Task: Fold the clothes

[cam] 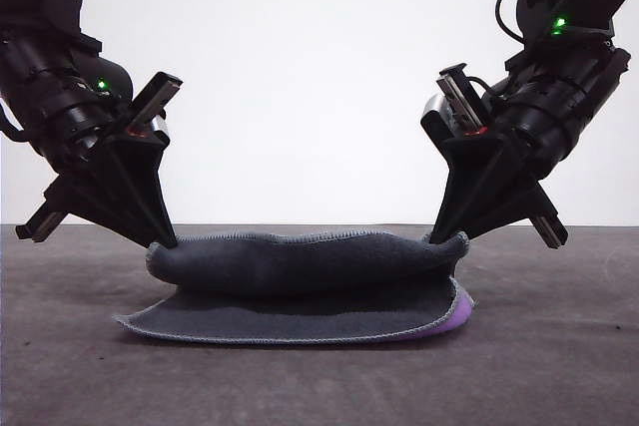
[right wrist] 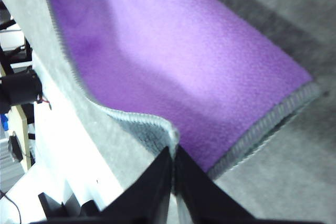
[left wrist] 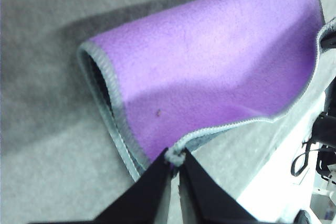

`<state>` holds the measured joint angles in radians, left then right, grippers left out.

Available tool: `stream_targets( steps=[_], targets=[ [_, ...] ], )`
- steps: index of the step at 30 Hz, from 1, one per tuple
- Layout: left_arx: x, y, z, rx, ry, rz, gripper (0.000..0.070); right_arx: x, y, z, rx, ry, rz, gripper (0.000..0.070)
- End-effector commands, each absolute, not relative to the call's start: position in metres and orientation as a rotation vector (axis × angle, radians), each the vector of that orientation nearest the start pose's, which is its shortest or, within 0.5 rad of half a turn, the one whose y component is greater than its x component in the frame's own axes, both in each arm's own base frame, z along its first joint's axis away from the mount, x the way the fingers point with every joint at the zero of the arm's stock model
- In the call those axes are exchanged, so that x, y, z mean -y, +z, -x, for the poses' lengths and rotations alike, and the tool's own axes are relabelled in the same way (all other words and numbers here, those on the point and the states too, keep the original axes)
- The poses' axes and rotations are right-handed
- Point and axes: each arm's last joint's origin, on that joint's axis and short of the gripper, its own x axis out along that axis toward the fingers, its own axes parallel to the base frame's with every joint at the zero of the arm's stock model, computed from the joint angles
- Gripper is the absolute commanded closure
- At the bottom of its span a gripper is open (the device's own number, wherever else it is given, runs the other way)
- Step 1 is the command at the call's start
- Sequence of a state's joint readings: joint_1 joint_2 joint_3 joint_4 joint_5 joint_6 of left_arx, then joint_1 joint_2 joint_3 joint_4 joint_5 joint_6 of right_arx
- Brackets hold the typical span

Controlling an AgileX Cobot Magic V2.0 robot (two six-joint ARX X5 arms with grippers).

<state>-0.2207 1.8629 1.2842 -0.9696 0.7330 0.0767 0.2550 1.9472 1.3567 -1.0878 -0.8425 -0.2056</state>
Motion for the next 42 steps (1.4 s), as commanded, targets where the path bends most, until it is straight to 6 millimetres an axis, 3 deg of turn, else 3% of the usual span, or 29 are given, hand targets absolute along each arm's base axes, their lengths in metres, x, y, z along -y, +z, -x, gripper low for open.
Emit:
stream_targets(
  steps=[1, 12, 15, 17, 20, 22, 29, 33, 36, 39, 42],
  targets=[
    [0.095, 0.186, -0.326, -1.498, -0.83, 0.337, 0.0689, -0.11, 0.172, -0.332, -1.574, 0.993, -0.359, 0.07],
    [0.094, 0.186, -0.322, -1.542, -0.827, 0.343, 0.0689, -0.109, 0.173, -0.328, -1.616, 0.983, -0.373, 0.07],
    [0.094, 0.186, -0.322, -1.543, -0.827, 0.344, 0.0661, -0.109, 0.173, -0.327, -1.623, 0.982, -0.376, 0.0693],
    [0.094, 0.186, -0.322, -1.544, -0.826, 0.344, 0.0601, -0.109, 0.173, -0.327, -1.627, 0.98, -0.377, 0.0644],
    [0.094, 0.186, -0.321, -1.548, -0.826, 0.345, 0.0481, -0.109, 0.173, -0.327, -1.631, 0.98, -0.379, 0.047],
    [0.093, 0.186, -0.321, -1.553, -0.824, 0.347, 0.0462, -0.109, 0.173, -0.326, -1.637, 0.978, -0.381, 0.0401],
    [0.093, 0.186, -0.321, -1.555, -0.824, 0.347, 0.0461, -0.108, 0.174, -0.326, -1.639, 0.983, -0.377, 0.037],
    [0.092, 0.189, -0.323, -1.534, -0.825, 0.344, 0.0439, -0.104, 0.18, -0.332, -1.606, 0.982, -0.372, 0.022],
    [0.092, 0.196, -0.326, -1.504, -0.834, 0.333, 0.0339, -0.101, 0.191, -0.337, -1.568, 0.983, -0.367, 0.0134],
    [0.093, 0.21, -0.328, -1.45, -0.844, 0.314, 0.0296, -0.099, 0.208, -0.341, -1.512, 0.976, -0.33, 0.013],
    [0.09, 0.228, -0.328, -1.391, -0.82, 0.268, 0.0297, -0.095, 0.226, -0.34, -1.477, 0.926, -0.257, 0.013]
  ],
)
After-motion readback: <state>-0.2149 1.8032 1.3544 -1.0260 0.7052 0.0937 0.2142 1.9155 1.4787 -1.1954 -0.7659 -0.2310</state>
